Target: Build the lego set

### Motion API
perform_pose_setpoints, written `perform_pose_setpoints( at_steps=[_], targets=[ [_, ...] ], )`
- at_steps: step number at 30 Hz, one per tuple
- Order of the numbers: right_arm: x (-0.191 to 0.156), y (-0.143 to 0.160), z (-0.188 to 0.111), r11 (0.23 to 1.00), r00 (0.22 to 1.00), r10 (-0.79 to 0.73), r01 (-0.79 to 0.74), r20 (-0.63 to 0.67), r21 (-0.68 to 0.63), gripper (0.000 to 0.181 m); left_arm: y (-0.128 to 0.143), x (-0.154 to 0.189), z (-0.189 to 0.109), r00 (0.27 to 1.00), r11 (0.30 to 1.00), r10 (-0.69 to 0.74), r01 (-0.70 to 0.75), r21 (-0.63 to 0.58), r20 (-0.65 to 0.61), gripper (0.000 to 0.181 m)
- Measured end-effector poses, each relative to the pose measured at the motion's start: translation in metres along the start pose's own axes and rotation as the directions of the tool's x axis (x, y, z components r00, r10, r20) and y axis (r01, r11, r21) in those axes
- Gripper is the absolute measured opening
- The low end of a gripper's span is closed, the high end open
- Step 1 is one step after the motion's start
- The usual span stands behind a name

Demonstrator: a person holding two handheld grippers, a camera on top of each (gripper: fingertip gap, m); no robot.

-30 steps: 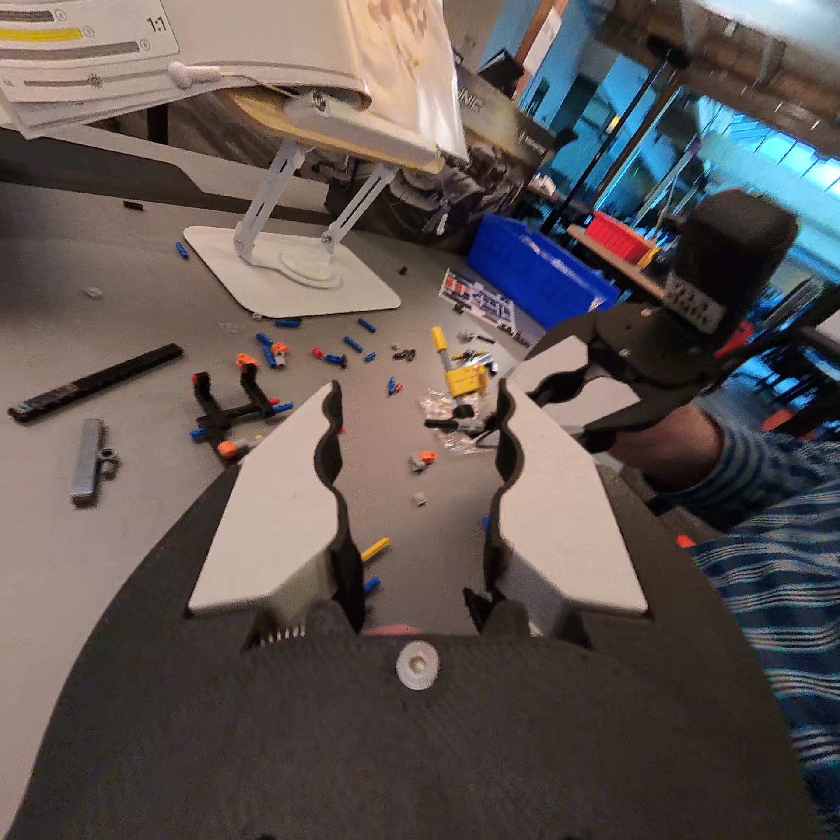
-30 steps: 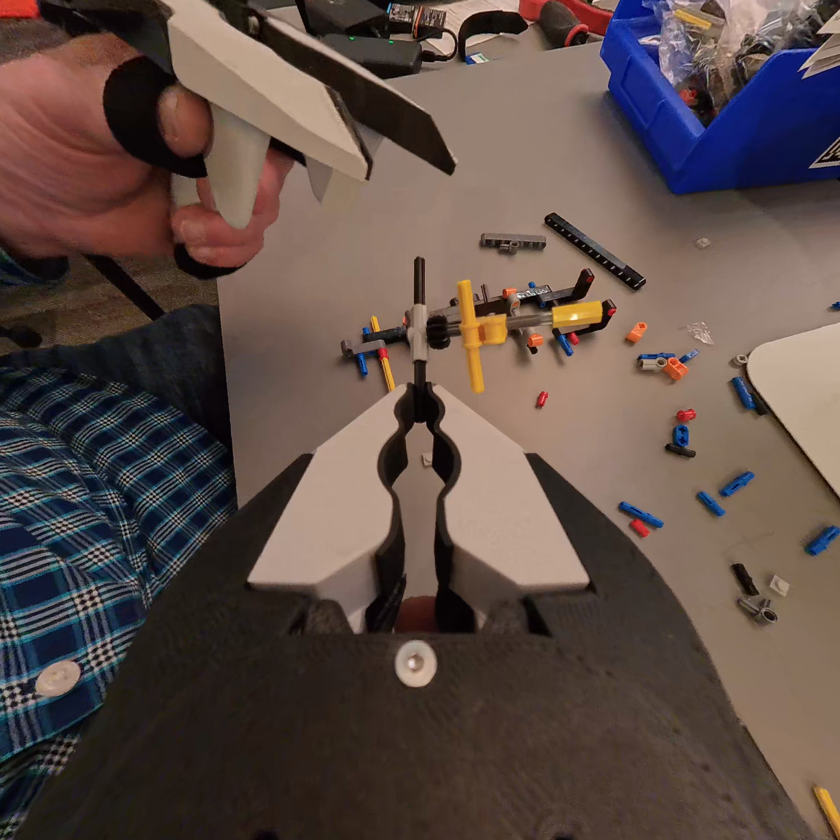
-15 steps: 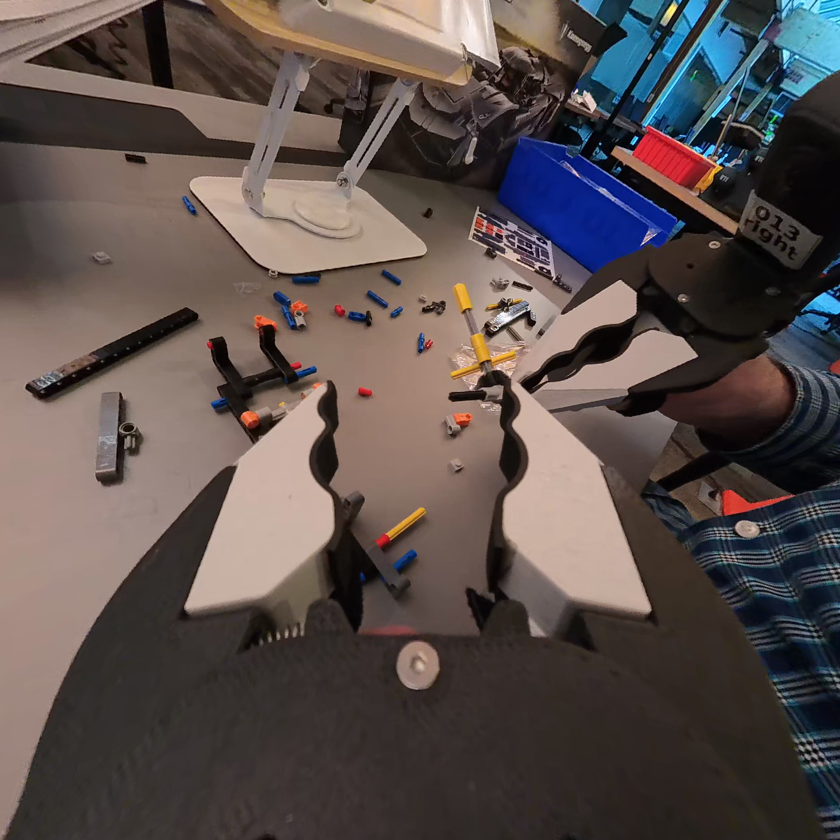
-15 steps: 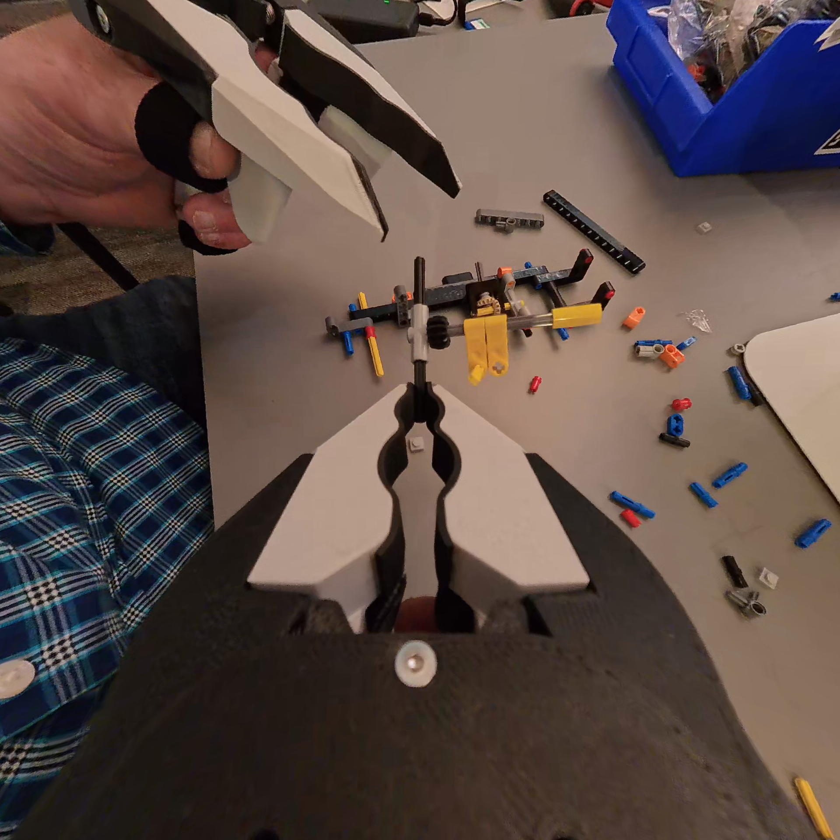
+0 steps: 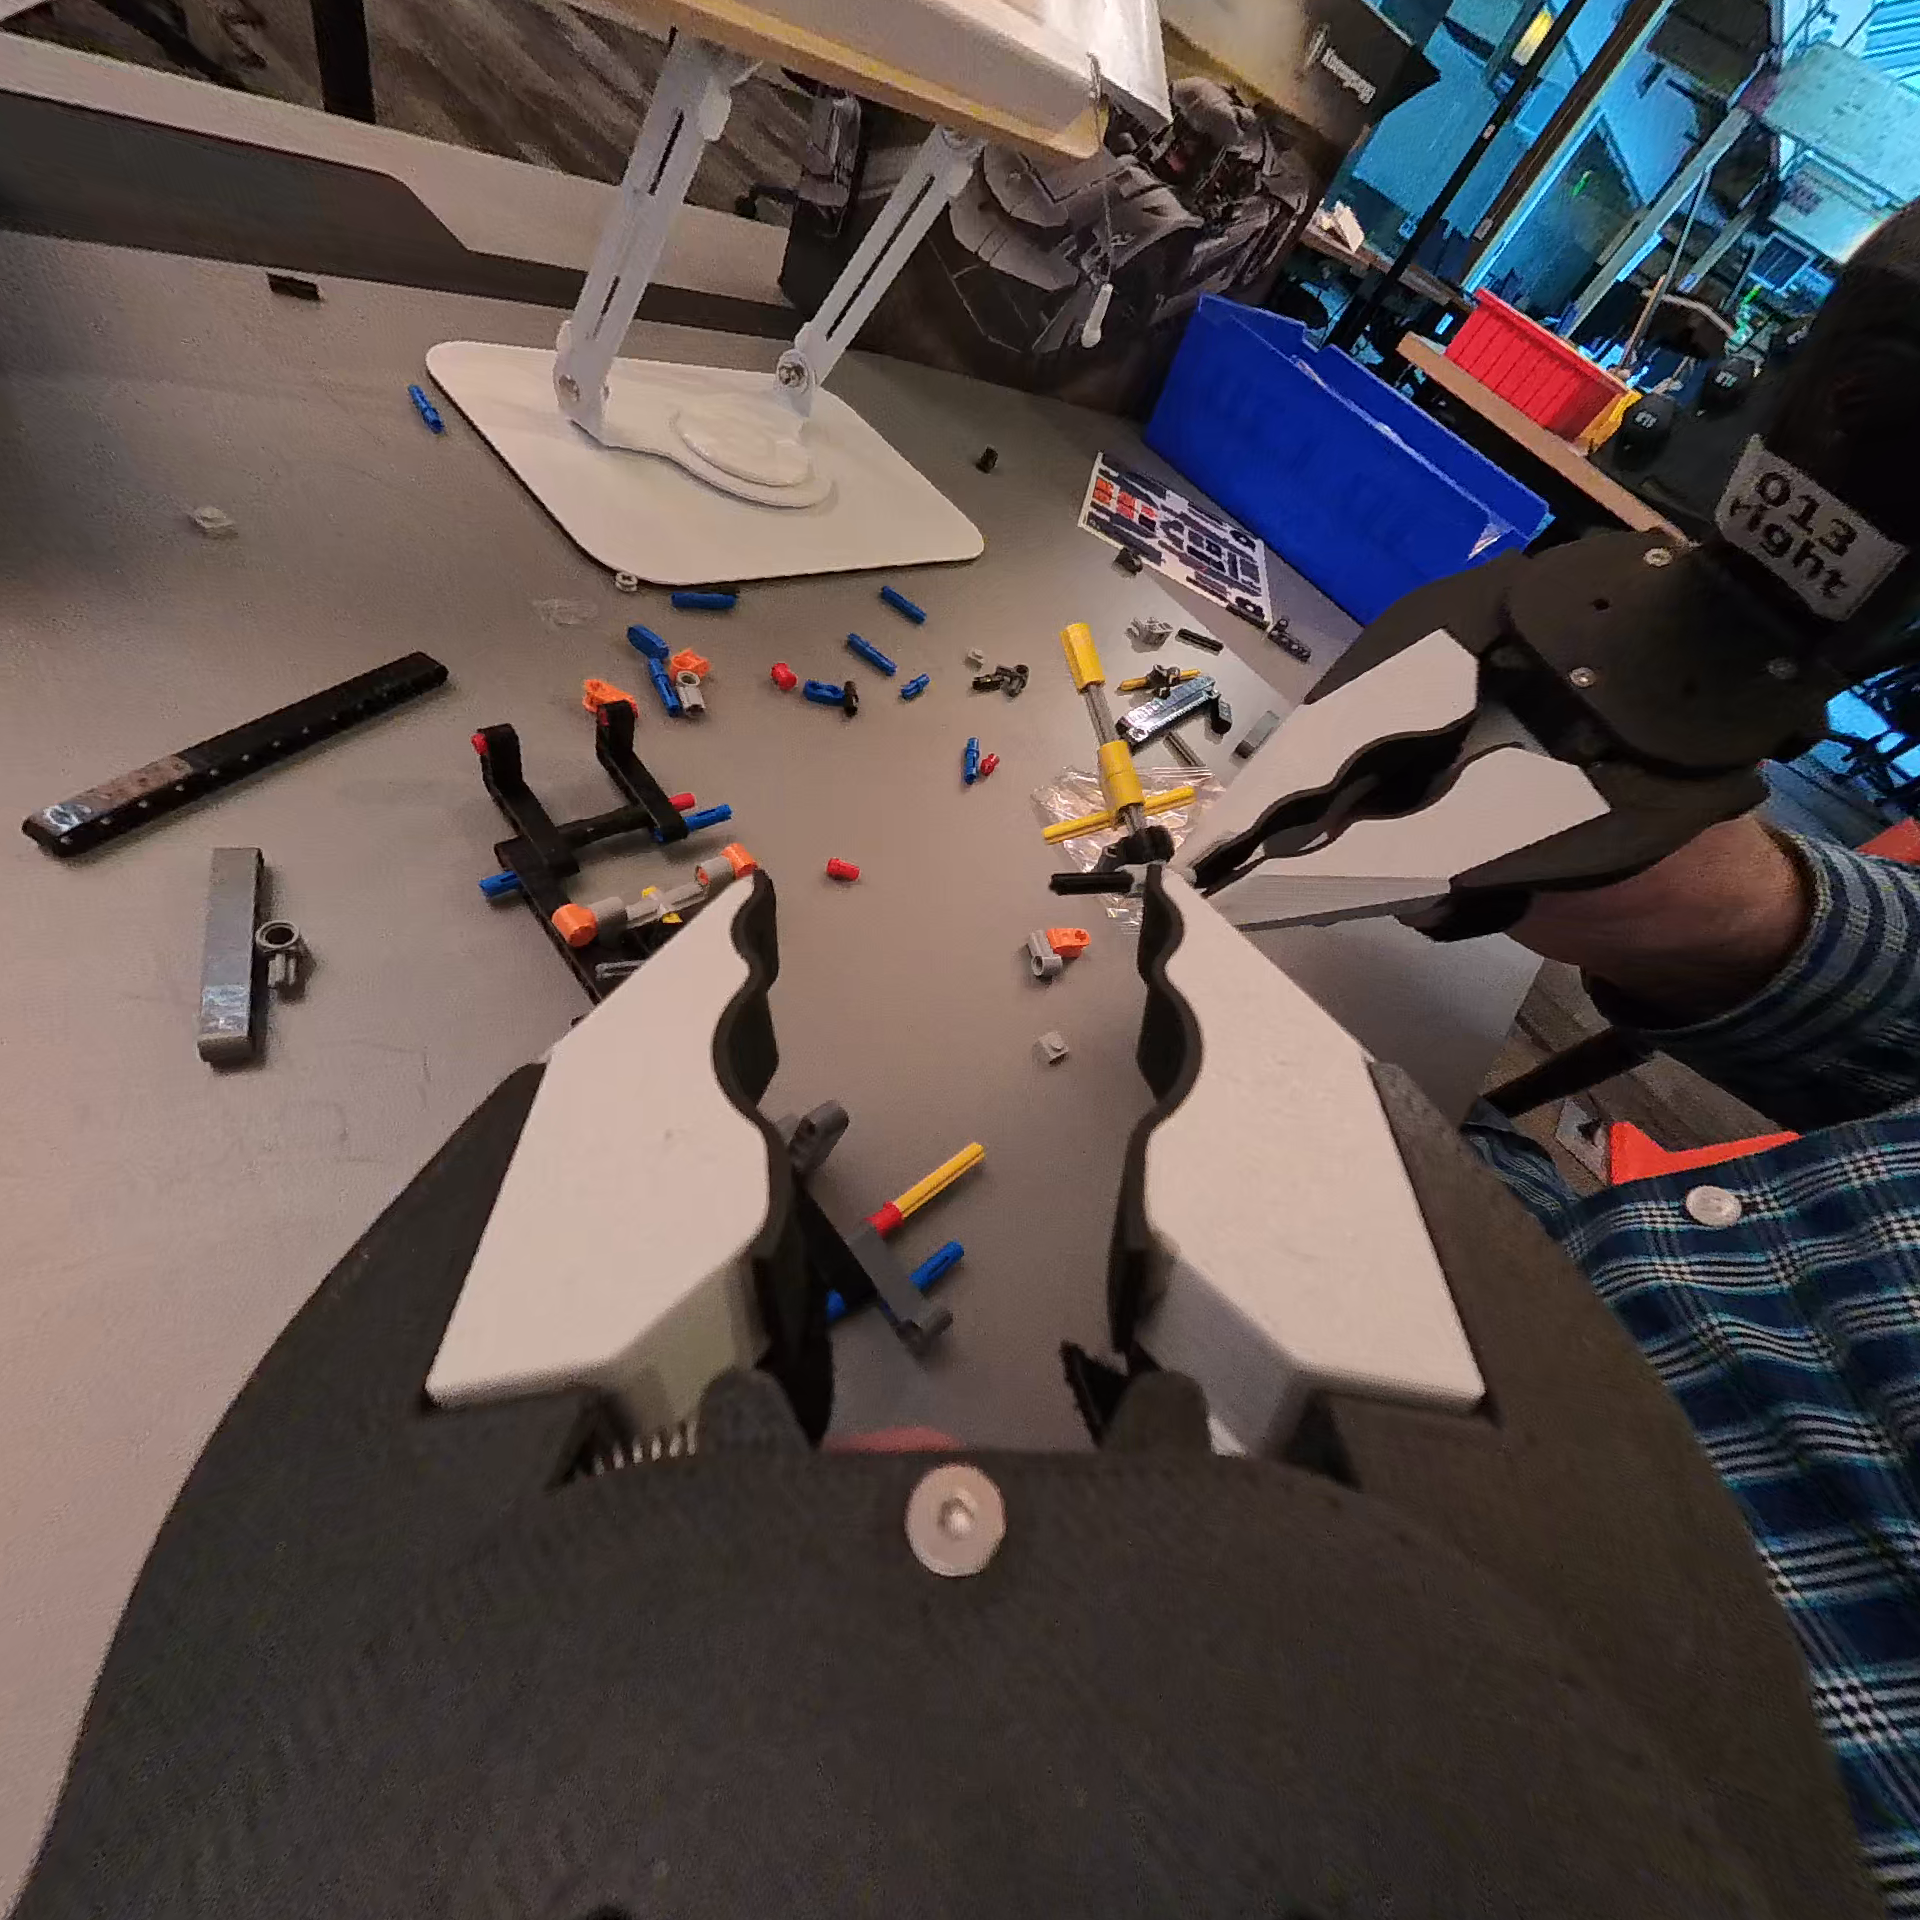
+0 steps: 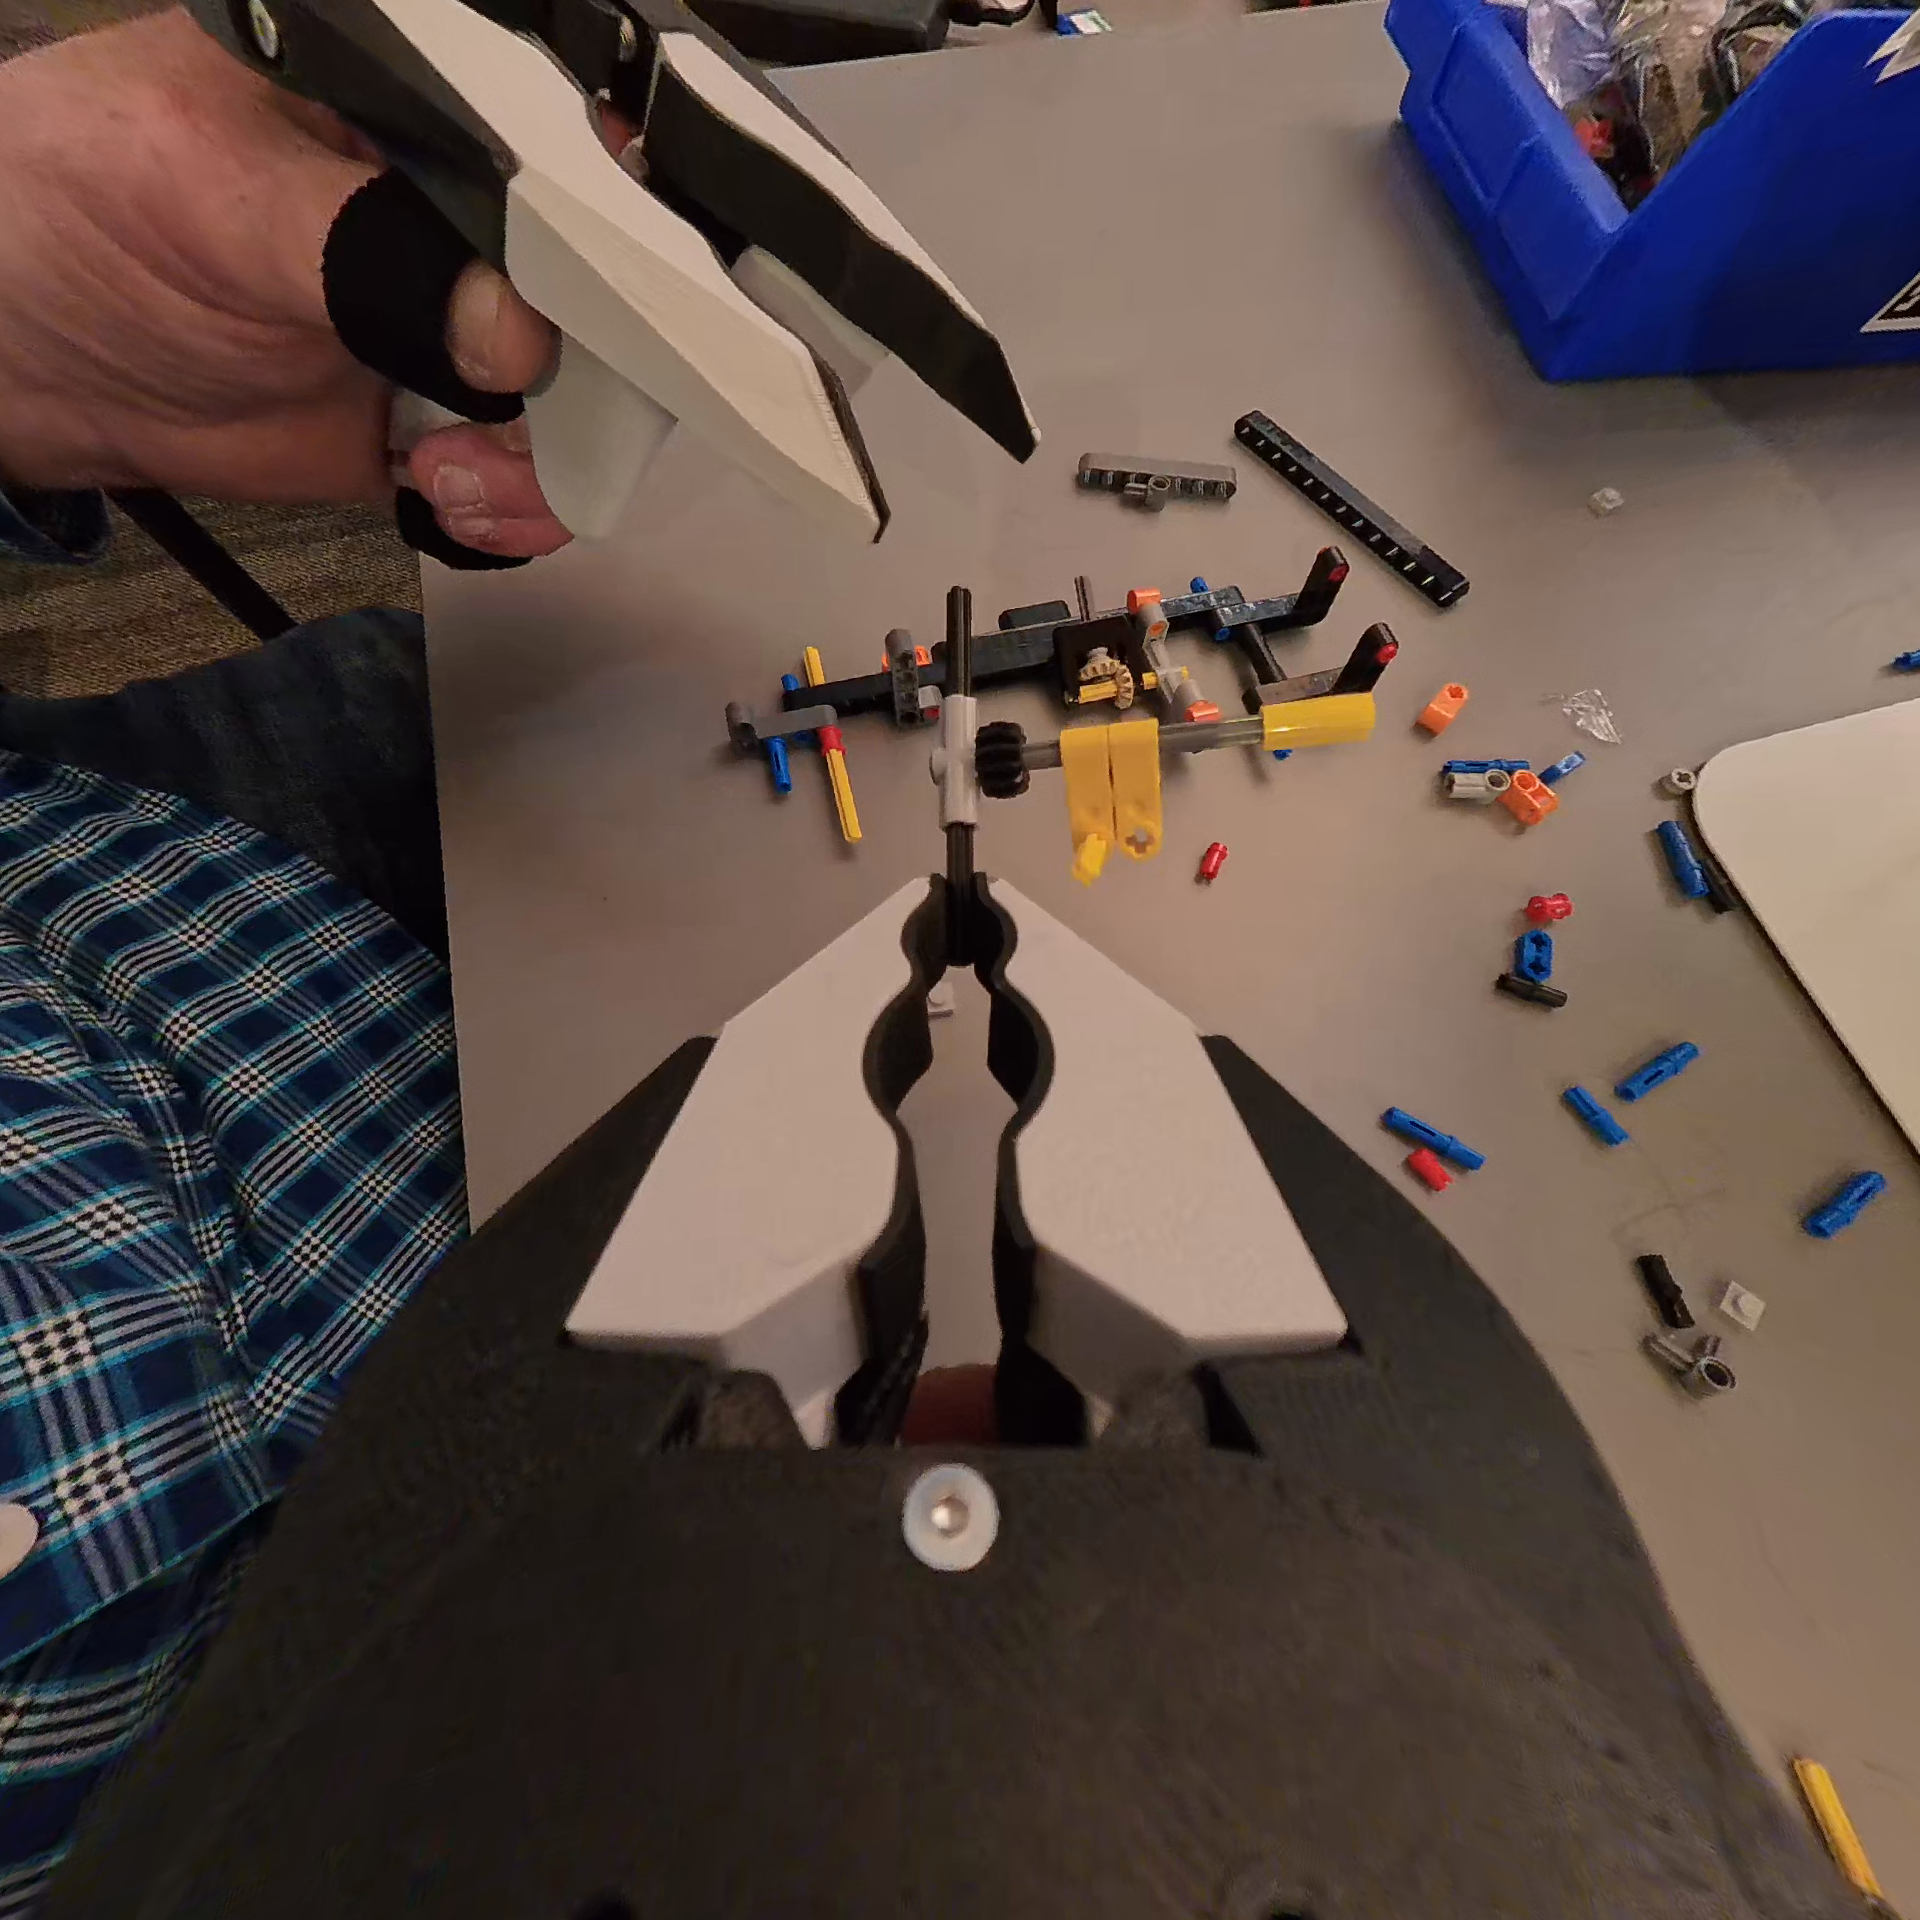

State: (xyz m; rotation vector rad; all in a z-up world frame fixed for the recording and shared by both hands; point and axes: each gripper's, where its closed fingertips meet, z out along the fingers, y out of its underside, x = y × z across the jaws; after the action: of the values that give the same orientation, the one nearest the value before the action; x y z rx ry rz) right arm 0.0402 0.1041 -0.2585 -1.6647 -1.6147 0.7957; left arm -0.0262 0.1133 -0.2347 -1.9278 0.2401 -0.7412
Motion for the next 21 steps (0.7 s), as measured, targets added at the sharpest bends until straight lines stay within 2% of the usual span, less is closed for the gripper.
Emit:
perform_pose_setpoints(
  at_steps=[21],
  targets=[
    [0.0027,0.0027,-0.0006,1.0,1.0,0.001,-0.001,0.0,-0.005,0.001,0.0041,-0.0021,0.002,1.0,1.0,0.007,-0.007,-0.017,0.006,0.067]
  ],
)
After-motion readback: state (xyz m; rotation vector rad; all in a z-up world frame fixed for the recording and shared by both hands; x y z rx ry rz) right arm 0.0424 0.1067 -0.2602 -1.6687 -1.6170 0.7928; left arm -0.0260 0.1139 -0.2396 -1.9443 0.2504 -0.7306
